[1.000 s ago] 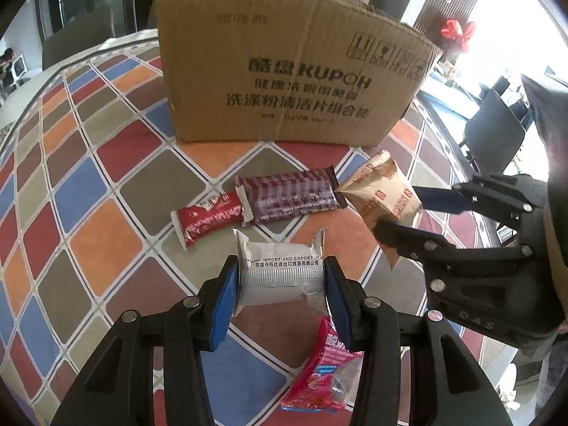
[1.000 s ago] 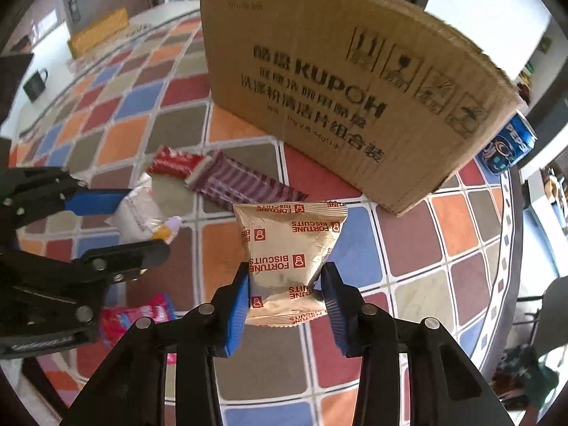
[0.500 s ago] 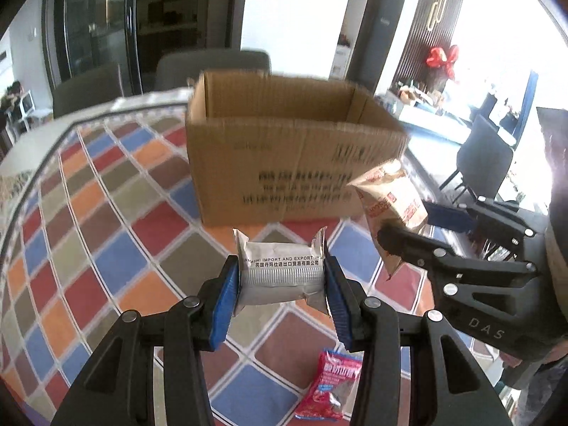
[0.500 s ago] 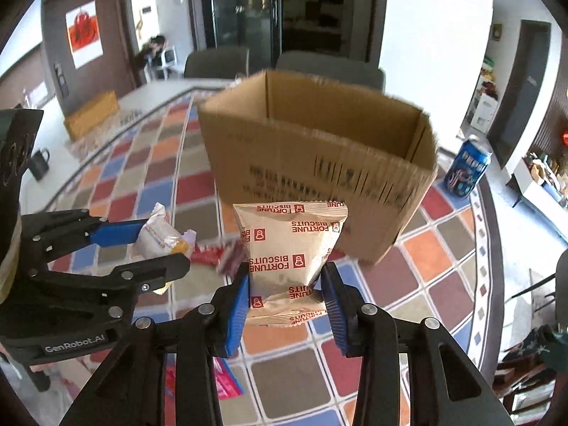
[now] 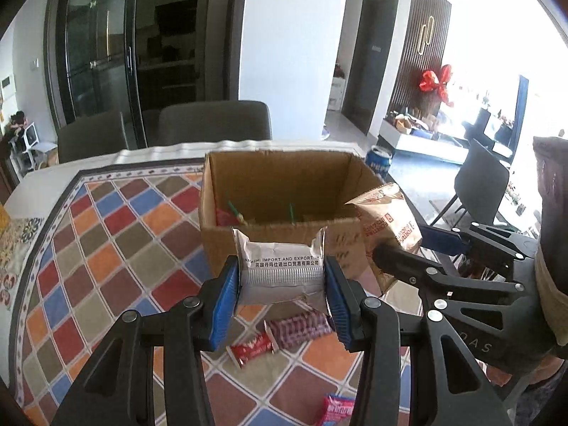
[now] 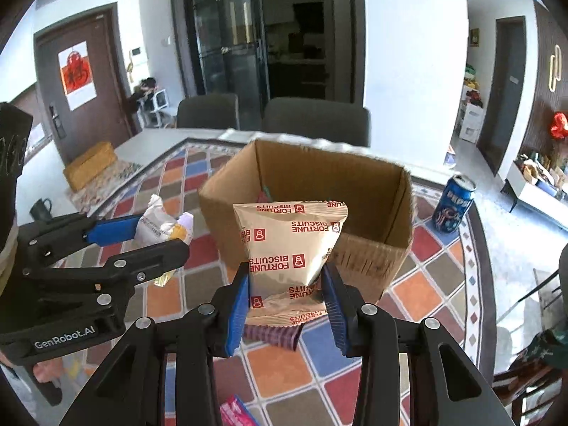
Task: Organize snacks
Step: 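Lift both packets over the cardboard box and open both tools, then move both tools back toward the remaining snacks on the table, then grasp the red candy bar with the left tool while the right tool grasps the red yogurt packet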
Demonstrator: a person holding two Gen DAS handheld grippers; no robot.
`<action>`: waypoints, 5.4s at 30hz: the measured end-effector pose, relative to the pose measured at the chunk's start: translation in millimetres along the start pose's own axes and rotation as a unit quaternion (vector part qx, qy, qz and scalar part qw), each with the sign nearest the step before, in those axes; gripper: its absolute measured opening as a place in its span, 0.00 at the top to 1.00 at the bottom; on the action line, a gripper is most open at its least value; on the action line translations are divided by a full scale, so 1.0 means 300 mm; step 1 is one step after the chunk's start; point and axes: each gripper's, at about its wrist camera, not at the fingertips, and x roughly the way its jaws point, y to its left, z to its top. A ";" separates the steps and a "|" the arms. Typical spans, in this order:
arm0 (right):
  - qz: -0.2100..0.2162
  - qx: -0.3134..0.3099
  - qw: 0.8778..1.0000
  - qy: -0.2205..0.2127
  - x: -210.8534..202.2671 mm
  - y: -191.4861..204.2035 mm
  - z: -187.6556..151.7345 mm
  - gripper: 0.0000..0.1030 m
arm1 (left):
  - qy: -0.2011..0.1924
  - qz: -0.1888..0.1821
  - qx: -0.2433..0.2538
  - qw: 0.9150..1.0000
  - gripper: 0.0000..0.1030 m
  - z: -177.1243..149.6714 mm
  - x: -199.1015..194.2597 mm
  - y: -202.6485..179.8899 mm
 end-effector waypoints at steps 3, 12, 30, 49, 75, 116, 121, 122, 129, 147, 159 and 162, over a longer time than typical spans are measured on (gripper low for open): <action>-0.007 0.007 1.000 -0.007 0.002 -0.011 0.033 0.61 | -0.002 0.000 -0.002 1.000 0.55 0.031 0.017 0.014; -0.027 0.022 0.999 -0.015 0.045 -0.055 0.110 0.61 | -0.009 0.008 0.003 1.000 0.55 0.124 0.065 0.037; -0.044 0.047 0.998 -0.003 0.168 -0.125 0.201 0.61 | -0.005 0.006 0.018 1.000 0.55 0.240 0.202 0.065; -0.092 0.077 0.993 0.009 0.144 -0.111 0.163 0.45 | -0.023 0.033 0.045 0.998 0.32 0.193 0.135 0.067; -0.089 0.214 0.970 0.071 -0.012 0.127 -0.177 0.38 | -0.023 0.013 0.185 0.982 0.29 -0.136 -0.100 0.095; -0.127 0.332 0.896 0.266 0.274 0.205 -0.521 0.38 | 0.161 -0.082 0.331 0.926 0.41 -0.350 0.416 0.050; -0.147 0.305 0.904 0.260 0.286 0.215 -0.511 0.49 | 0.179 -0.091 0.313 0.928 0.66 -0.355 0.438 0.059; -0.151 0.300 0.906 0.258 0.292 0.217 -0.507 0.50 | 0.184 -0.091 0.311 0.928 0.71 -0.361 0.439 0.059; -0.137 0.289 0.918 0.235 0.286 0.191 -0.502 0.56 | 0.189 -0.096 0.262 0.942 0.77 -0.389 0.396 0.085; -0.132 0.239 0.944 0.186 0.258 0.147 -0.454 0.57 | 0.179 -0.080 0.140 0.971 0.82 -0.415 0.301 0.107; -0.118 0.240 0.946 0.185 0.265 0.144 -0.452 0.57 | 0.210 -0.066 0.194 0.956 0.64 -0.417 0.403 0.068; -0.117 0.237 0.946 0.185 0.269 0.143 -0.449 0.57 | 0.210 -0.069 0.187 0.957 0.79 -0.420 0.405 0.067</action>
